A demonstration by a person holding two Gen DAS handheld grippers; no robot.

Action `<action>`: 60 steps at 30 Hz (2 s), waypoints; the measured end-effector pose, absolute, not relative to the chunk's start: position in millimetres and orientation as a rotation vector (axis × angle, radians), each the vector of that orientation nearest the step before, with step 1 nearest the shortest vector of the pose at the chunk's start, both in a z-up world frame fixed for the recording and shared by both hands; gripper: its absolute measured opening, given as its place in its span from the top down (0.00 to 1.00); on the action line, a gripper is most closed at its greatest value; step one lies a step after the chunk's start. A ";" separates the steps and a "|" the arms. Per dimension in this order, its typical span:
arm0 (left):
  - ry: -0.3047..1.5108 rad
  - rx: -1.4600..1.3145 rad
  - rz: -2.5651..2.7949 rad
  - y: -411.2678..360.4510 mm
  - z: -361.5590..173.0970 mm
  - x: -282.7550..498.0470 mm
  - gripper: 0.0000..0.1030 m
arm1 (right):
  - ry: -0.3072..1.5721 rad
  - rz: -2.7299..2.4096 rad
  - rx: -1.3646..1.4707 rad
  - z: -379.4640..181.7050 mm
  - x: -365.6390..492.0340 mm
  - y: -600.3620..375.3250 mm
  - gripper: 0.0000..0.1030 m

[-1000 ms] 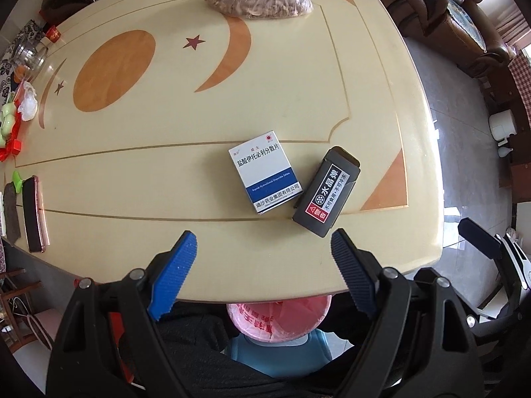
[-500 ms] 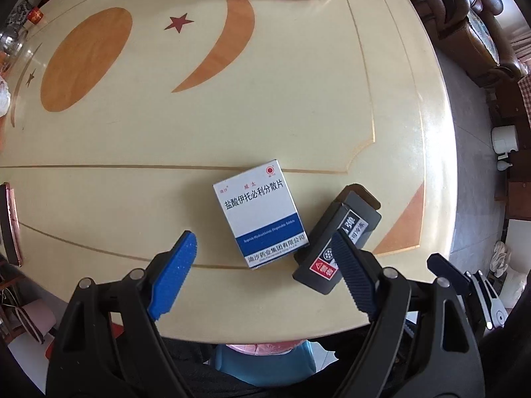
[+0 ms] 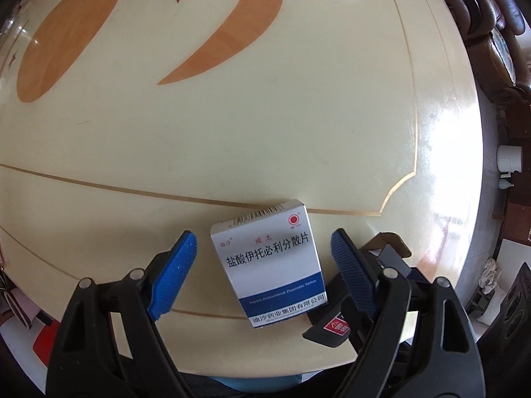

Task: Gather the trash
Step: 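Close the left tool on the white medicine box while the right tool grasps the black box, then lift both boxes off the table and carry them over the pink bin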

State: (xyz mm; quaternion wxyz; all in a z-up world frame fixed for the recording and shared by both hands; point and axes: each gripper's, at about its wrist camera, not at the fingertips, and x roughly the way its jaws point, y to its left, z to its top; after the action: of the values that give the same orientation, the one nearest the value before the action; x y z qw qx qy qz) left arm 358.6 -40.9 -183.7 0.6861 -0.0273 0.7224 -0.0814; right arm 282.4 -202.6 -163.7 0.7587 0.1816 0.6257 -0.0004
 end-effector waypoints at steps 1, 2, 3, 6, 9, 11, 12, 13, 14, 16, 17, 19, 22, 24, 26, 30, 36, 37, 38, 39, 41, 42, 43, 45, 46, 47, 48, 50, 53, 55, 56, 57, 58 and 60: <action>1.624 -0.064 -0.182 -40.7 -185.8 359.1 0.21 | 1.363 -0.008 0.403 -166.9 284.2 -202.6 0.11; 1.631 -0.072 -0.184 -40.2 -188.5 359.4 0.21 | 1.363 -0.013 0.404 -168.5 285.1 -202.2 0.11; 1.634 -0.072 -0.185 -40.5 -190.0 359.6 0.21 | 1.364 -0.019 0.403 -170.5 286.5 -201.4 0.11; 1.637 -0.063 -0.177 -37.1 -193.2 360.5 0.21 | 1.355 -0.034 0.383 -172.4 289.0 -197.3 0.10; 1.635 -0.061 -0.177 -38.0 -195.1 361.6 0.21 | 1.350 -0.048 0.340 -172.8 290.1 -192.3 0.11; 1.631 -0.050 -0.174 -38.1 -195.2 361.5 0.21 | 1.346 -0.055 0.309 -172.7 289.9 -188.6 0.11; 1.633 -0.049 -0.175 -36.9 -195.9 361.6 0.21 | 1.344 -0.057 0.294 -173.0 289.8 -186.9 0.11; 1.630 -0.044 -0.174 -38.1 -195.4 361.5 0.21 | 1.341 -0.058 0.281 -173.0 289.1 -185.7 0.11; 1.629 -0.042 -0.173 -38.3 -195.2 361.1 0.21 | 1.335 -0.061 0.271 -172.8 288.5 -184.7 0.12; 1.628 -0.035 -0.167 -38.9 -194.7 360.2 0.21 | 1.325 -0.070 0.255 -172.2 287.3 -183.5 0.14; 1.627 -0.032 -0.163 -39.6 -194.2 360.1 0.21 | 1.323 -0.075 0.235 -171.9 286.8 -181.9 0.17; 1.625 -0.022 -0.160 -49.4 -191.4 360.3 0.21 | 1.316 -0.081 0.208 -170.8 283.9 -181.7 0.20; 1.625 -0.011 -0.157 -55.8 -189.5 358.1 0.22 | 1.310 -0.082 0.181 -169.7 282.1 -182.0 0.26; 1.626 -0.002 -0.155 -58.8 -189.9 353.3 0.22 | 1.307 -0.072 0.176 -168.8 281.0 -183.6 0.29; 1.632 0.001 -0.151 -60.2 -189.5 351.0 0.22 | 1.306 -0.069 0.178 -168.2 280.2 -185.9 0.31; 1.632 -0.003 -0.132 -59.9 -188.0 347.2 0.25 | 1.307 -0.045 0.180 -169.2 284.6 -187.7 0.35; 1.635 -0.003 -0.123 -61.5 -184.7 336.0 0.35 | 1.306 -0.027 0.191 -166.4 281.7 -198.6 0.40; 1.633 0.000 -0.126 -61.7 -184.1 333.9 0.35 | 1.302 -0.024 0.192 -164.9 280.7 -200.2 0.40; 1.631 0.004 -0.127 -60.1 -183.9 332.5 0.36 | 1.294 -0.022 0.190 -162.3 278.4 -202.2 0.41; 1.629 0.011 -0.130 -60.5 -183.4 330.1 0.36 | 1.284 -0.023 0.181 -159.6 277.0 -203.3 0.41; 1.623 0.019 -0.136 -60.9 -182.3 324.9 0.36 | 1.272 -0.018 0.172 -155.7 274.4 -204.2 0.42; 1.620 0.024 -0.141 -61.0 -181.7 322.4 0.36 | 1.270 -0.012 0.172 -154.4 273.5 -204.2 0.42; 1.617 0.030 -0.147 -60.9 -180.9 319.2 0.36 | 1.267 -0.006 0.175 -152.9 271.0 -204.8 0.42; 1.610 0.033 -0.149 -57.4 -178.9 316.8 0.36 | 1.261 -0.002 0.180 -151.8 270.5 -204.4 0.42; 1.606 0.033 -0.150 -52.9 -177.0 317.8 0.36 | 1.258 0.004 0.183 -151.1 269.7 -204.5 0.42; 1.597 0.036 -0.152 -51.4 -174.2 315.2 0.36 | 1.253 0.011 0.182 -149.7 268.6 -204.1 0.42; 1.584 0.045 -0.152 -50.4 -170.6 312.4 0.36 | 1.246 0.012 0.178 -147.5 267.3 -203.9 0.43; 1.553 0.064 -0.149 -50.8 -162.6 306.1 0.36 | 1.232 0.018 0.171 -142.5 262.4 -203.7 0.43; 1.527 0.071 -0.175 -49.3 -150.4 296.7 0.36 | 1.212 0.027 0.166 -135.1 259.8 -201.7 0.43; 1.509 0.082 -0.189 -50.4 -142.5 290.1 0.36 | 1.197 0.032 0.144 -129.0 257.4 -198.8 0.43; 1.502 0.087 -0.193 -46.1 -138.8 293.6 0.36 | 1.192 0.036 0.141 -126.4 254.8 -198.0 0.43; 1.495 0.088 -0.198 -45.5 -135.1 290.1 0.36 | 1.187 0.041 0.141 -123.4 251.8 -197.5 0.43; 1.489 0.086 -0.205 -44.9 -132.0 286.9 0.36 | 1.182 0.046 0.138 -120.4 248.7 -196.5 0.43; 1.473 0.091 -0.225 -44.4 -124.1 277.6 0.36 | 1.166 0.052 0.132 -113.7 240.9 -195.3 0.43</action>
State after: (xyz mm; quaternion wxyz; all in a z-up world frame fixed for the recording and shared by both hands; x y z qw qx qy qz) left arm 277.6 -44.4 -124.1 0.7343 0.0415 0.6698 -0.1022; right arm 240.9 -195.3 -113.7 0.8325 0.0624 0.5500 0.0247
